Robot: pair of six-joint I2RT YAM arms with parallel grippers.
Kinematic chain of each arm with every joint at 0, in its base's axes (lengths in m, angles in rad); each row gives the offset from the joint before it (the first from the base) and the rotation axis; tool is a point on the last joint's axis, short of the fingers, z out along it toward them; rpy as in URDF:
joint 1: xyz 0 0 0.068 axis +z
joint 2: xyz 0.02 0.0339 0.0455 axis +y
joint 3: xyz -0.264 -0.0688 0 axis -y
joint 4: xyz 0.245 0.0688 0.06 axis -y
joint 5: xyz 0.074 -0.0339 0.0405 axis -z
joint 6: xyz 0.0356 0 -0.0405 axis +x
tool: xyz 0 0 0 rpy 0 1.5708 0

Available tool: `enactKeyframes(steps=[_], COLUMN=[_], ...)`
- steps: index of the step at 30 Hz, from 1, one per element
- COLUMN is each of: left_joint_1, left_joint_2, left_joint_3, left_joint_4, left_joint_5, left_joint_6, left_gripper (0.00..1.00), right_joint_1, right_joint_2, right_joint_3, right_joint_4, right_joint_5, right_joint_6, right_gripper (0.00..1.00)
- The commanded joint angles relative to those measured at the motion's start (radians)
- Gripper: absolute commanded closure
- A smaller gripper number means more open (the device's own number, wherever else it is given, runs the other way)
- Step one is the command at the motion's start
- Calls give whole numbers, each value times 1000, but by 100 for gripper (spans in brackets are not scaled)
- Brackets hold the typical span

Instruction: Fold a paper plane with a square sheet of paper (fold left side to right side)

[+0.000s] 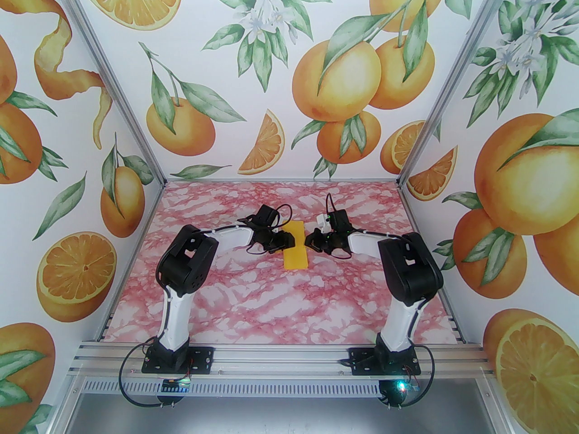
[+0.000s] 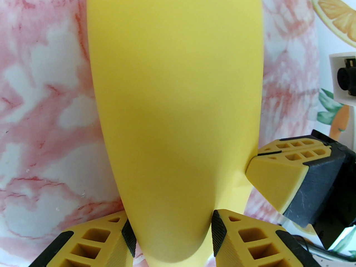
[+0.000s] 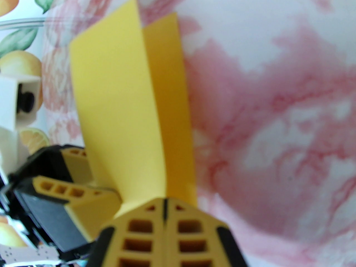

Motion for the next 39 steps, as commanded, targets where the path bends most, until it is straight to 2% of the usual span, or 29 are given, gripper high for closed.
enactKeyframes(steps=[1,2,13,26,39], left_joint_1=[-21,-21,-28,-27,-27], left_joint_2=[53,56,77,95,121], left_joint_3=[25,27,43,65,91], left_joint_4=[-70,-76,-100,-161,-192], left_joint_5=[-37,-42,-71,-72,-75], left_joint_6=[18,16,3,47,46], left_gripper=[53,53,54,54,54], right_joint_1=[-7,-7,-7,-35,-37], right_joint_2=[24,20,-57,-126,-128], right_joint_3=[30,30,24,-4,-8], right_joint_4=[-28,-33,-96,-79,-70], right_joint_5=[27,31,108,176,162], right_joint_6=[-20,-23,-74,-42,-37], right_gripper=[81,76,70,70,71])
